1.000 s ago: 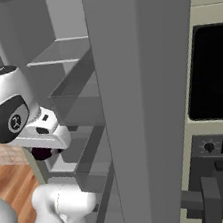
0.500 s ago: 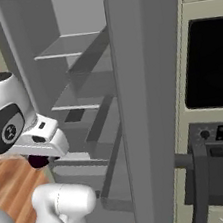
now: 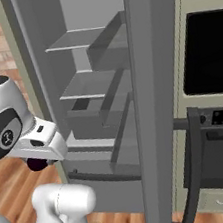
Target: Pick eggplant from the fridge and place it on the plate on the counter.
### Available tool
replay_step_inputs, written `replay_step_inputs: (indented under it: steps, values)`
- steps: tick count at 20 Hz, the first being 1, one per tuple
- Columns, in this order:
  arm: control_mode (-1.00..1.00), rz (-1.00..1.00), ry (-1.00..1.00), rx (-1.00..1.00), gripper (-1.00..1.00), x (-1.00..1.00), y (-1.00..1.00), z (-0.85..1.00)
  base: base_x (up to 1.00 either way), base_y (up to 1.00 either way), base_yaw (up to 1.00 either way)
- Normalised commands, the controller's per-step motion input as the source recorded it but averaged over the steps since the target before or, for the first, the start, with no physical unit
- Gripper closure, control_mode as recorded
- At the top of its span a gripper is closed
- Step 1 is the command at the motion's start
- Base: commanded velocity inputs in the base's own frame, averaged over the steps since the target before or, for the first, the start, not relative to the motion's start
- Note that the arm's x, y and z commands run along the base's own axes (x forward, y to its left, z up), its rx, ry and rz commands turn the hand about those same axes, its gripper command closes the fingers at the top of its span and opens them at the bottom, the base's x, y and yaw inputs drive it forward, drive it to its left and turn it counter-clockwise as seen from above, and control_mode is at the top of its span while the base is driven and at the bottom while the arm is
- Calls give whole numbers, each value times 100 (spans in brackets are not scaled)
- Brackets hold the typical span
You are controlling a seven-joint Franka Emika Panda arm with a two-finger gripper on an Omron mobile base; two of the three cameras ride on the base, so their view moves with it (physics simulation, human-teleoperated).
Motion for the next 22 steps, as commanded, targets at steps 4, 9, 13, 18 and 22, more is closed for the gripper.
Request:
replay_step_inputs:
  steps: [4,9,13,18,22]
  values:
    - [100,0,0,0,100,0,0,0,-79,56,-4]
    - [100,0,0,0,100,0,0,0,-39,62,-13]
    - [100,0,0,0,100,0,0,0,0,89,-30]
    - [100,0,0,0,100,0,0,0,10,100,-27]
    - [100,0,0,0,100,0,0,0,3,94,-35]
